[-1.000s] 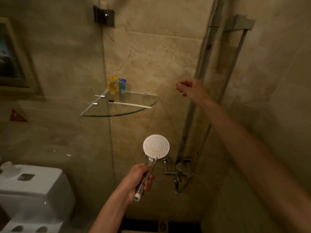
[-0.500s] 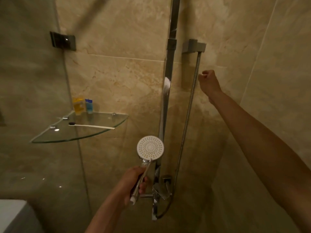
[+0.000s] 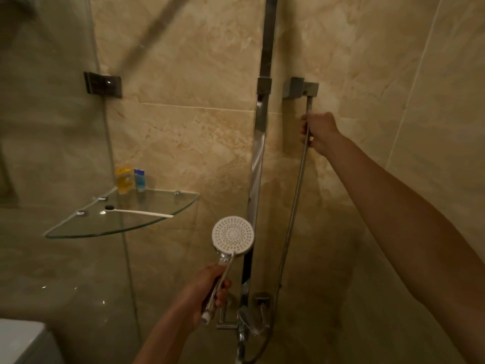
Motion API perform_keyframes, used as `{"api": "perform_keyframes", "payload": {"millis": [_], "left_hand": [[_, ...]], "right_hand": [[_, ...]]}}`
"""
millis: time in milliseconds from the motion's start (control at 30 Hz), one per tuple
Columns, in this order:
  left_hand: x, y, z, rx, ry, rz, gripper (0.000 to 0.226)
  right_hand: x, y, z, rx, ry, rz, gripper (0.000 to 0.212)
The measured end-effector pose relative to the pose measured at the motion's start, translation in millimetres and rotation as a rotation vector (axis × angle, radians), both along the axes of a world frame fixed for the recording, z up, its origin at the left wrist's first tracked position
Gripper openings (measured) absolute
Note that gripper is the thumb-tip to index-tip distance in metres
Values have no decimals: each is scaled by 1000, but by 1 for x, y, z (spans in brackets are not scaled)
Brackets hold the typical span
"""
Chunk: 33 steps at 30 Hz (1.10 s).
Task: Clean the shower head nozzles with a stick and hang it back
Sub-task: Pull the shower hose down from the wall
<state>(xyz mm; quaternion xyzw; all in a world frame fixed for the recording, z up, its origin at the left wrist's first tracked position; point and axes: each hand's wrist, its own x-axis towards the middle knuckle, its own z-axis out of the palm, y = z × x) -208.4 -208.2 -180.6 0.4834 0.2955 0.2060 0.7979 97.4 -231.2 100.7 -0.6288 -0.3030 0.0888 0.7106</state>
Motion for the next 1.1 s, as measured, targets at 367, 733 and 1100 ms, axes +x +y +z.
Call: {"api": "perform_keyframes", "payload": {"millis": [367, 733, 1100], "left_hand": [[10, 5, -11, -39, 13, -20, 17], [19, 5, -16, -35, 33, -18, 18], [8, 7, -17, -74, 24, 2, 18]], "right_hand": [[20, 2, 5, -3, -125, -48, 29], [18, 12, 22, 126, -90, 15, 33], [51, -22, 46, 81, -99, 113, 29]]}}
